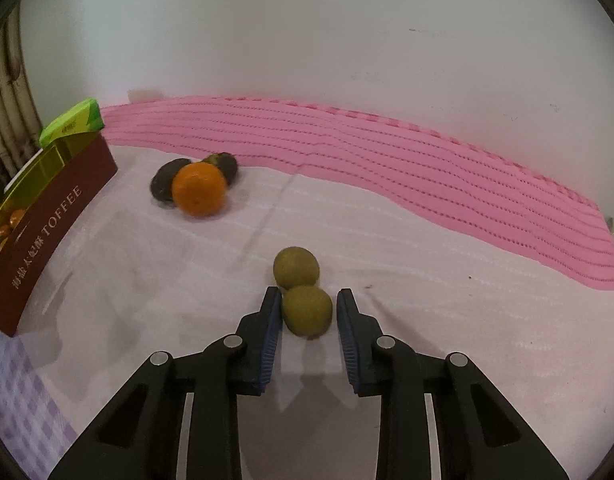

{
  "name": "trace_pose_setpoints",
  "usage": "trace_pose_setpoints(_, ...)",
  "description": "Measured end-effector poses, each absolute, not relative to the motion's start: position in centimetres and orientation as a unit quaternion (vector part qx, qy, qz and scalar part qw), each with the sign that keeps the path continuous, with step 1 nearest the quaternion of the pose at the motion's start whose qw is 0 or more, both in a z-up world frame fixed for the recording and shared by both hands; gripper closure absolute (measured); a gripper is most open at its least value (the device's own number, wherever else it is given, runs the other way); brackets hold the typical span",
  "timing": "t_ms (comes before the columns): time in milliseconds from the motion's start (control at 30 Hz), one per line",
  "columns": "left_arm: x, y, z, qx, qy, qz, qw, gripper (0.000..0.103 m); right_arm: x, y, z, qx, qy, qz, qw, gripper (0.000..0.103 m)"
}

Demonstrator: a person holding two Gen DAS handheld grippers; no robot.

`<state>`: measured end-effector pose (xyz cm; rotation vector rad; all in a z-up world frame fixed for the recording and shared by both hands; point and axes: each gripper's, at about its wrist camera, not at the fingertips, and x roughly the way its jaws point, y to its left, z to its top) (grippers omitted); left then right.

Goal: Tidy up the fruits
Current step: 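Grasp a dark round fruit with the left tool while the right tool holds the green fruits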

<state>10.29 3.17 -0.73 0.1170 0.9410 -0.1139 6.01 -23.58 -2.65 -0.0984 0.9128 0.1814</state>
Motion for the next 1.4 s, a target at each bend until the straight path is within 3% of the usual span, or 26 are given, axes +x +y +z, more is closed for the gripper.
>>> trace_pose_setpoints(433, 14.0, -0.7, -3.7, 0.094, 0.482, -0.066, 0.869, 0.003, 7.6, -24.0, -2.9, -0.046, 0.439, 0.097, 0.892, 0.078)
trace_pose_setpoints(633, 15.5, -1.4, -4.8, 0.094, 0.494, -0.073, 0.861, 0.018, 7.6, -28.1, -3.0, -0.019, 0.442, 0.034, 0.896, 0.078)
trace_pose_setpoints(733, 16.3, -1.8, -5.3, 0.09, 0.5, -0.08, 0.858, 0.02, 7.6, -29.4, -3.0, 0.002, 0.443, 0.026, 0.896, 0.078)
trace_pose_setpoints(867, 17.2, -2.6, -6.2, 0.091, 0.509, -0.101, 0.85, 0.034, 7.7, -28.8, -3.1, -0.018, 0.443, 0.018, 0.896, 0.078)
trace_pose_setpoints(1067, 18.9, -3.9, -7.6, 0.087, 0.524, -0.125, 0.838, 0.046, 7.5, -28.7, -3.0, -0.019, 0.443, 0.017, 0.896, 0.078)
trace_pose_setpoints(1267, 20.5, -4.6, -7.9, 0.074, 0.528, -0.135, 0.835, 0.047, 7.4, -28.7, -3.0, -0.02, 0.443, 0.017, 0.896, 0.078)
trace_pose_setpoints(1367, 21.3, -4.8, -8.3, 0.056, 0.54, -0.136, 0.829, 0.065, 7.4, -28.7, -3.0, -0.021, 0.443, 0.016, 0.896, 0.078)
trace_pose_setpoints(1400, 21.4, -4.9, -8.4, 0.054, 0.542, -0.134, 0.828, 0.065, 7.4, -28.7, -3.0, -0.021, 0.443, 0.016, 0.896, 0.078)
